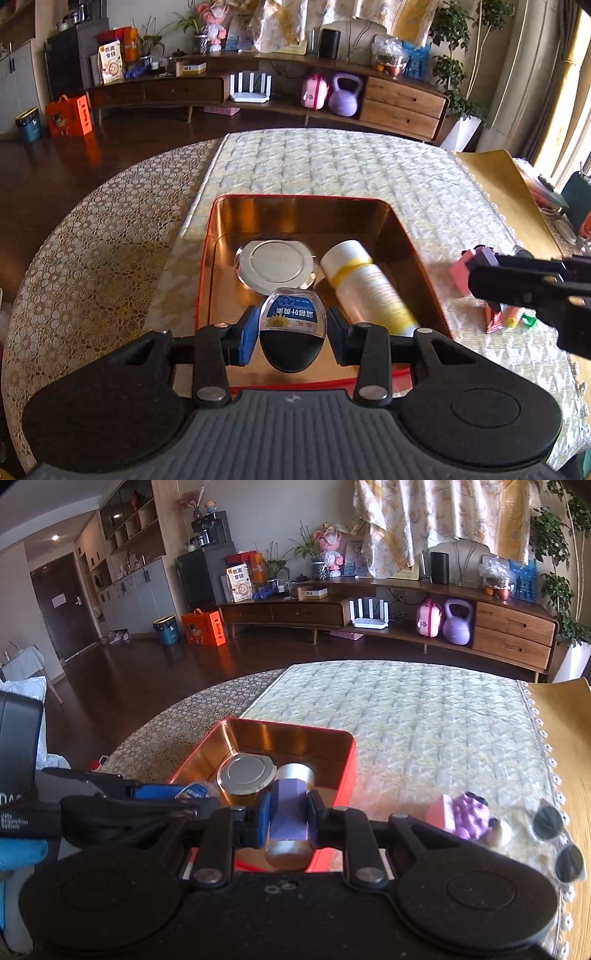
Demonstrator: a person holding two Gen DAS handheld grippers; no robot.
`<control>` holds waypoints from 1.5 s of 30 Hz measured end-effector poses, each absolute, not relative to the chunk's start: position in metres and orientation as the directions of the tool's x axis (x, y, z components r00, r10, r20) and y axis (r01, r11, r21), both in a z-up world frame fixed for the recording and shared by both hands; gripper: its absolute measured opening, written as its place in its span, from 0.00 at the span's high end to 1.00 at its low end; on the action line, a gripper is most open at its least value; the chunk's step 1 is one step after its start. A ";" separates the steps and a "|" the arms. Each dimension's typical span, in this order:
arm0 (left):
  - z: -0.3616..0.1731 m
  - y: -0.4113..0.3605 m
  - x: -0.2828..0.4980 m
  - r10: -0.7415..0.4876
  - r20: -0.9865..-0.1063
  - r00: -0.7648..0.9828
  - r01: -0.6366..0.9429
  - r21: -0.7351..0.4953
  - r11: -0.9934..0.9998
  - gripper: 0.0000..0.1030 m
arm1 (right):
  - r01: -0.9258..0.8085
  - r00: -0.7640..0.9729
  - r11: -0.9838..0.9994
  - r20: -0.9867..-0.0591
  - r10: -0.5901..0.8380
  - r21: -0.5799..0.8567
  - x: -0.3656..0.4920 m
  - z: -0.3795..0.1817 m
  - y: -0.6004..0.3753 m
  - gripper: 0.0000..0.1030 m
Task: Organize rigid objects
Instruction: 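Carry the blue-label bottle and purple block with both tools into the red box, then open the left tool releasing the small bottle while the right tool releases the purple block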
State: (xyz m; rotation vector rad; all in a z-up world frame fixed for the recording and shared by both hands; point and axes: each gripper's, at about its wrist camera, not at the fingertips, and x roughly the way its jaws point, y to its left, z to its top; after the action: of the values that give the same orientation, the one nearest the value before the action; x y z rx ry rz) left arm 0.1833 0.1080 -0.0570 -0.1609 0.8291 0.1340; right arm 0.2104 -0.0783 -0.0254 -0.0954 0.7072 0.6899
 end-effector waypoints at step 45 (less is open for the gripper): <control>-0.079 0.107 0.186 0.064 -0.763 0.643 -0.179 -0.068 0.981 0.49 | -0.598 0.468 0.771 -0.685 0.558 0.220 0.225 -0.046 -0.060 0.64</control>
State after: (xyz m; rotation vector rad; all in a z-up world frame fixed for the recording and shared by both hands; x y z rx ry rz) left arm 0.1861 0.1071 -0.0792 -0.1421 0.8620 0.1390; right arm 0.2246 -0.0595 -0.0458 -0.0533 0.8198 0.7093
